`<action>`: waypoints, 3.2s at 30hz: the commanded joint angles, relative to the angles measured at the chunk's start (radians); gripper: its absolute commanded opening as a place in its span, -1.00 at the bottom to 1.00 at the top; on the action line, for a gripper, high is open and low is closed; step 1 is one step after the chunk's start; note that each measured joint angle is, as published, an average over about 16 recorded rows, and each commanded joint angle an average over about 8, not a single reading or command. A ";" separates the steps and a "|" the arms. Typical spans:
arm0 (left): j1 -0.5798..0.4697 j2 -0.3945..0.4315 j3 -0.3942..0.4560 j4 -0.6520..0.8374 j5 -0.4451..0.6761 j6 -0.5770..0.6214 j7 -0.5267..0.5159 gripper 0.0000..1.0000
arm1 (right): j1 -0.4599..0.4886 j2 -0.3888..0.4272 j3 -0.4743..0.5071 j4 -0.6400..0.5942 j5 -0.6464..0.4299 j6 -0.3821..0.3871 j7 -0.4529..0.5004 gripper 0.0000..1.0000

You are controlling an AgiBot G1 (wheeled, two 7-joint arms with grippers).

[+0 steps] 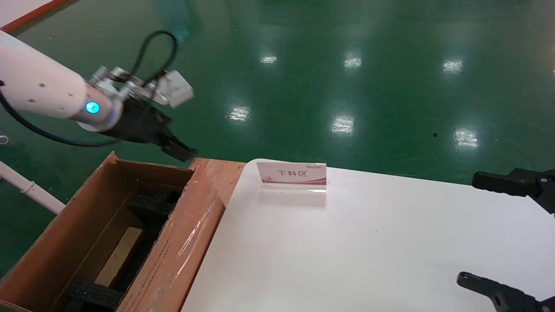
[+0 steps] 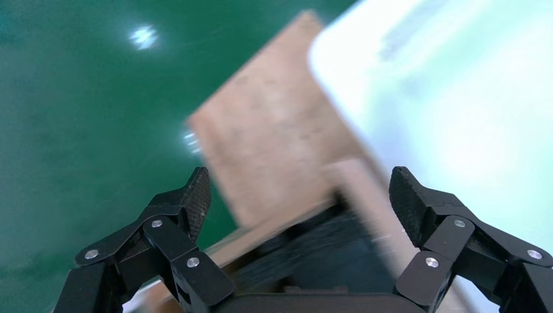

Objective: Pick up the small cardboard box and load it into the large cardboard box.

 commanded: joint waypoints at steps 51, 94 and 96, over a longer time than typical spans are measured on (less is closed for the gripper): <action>1.250 -0.023 -1.745 0.071 -0.741 0.583 1.085 1.00 | -0.003 -0.004 0.011 0.003 -0.008 -0.004 0.007 1.00; 1.325 -0.024 -1.850 0.076 -0.784 0.618 1.150 1.00 | -0.004 -0.006 0.016 0.004 -0.011 -0.006 0.010 1.00; 1.326 -0.024 -1.852 0.076 -0.785 0.618 1.151 1.00 | -0.004 -0.006 0.016 0.004 -0.011 -0.006 0.010 1.00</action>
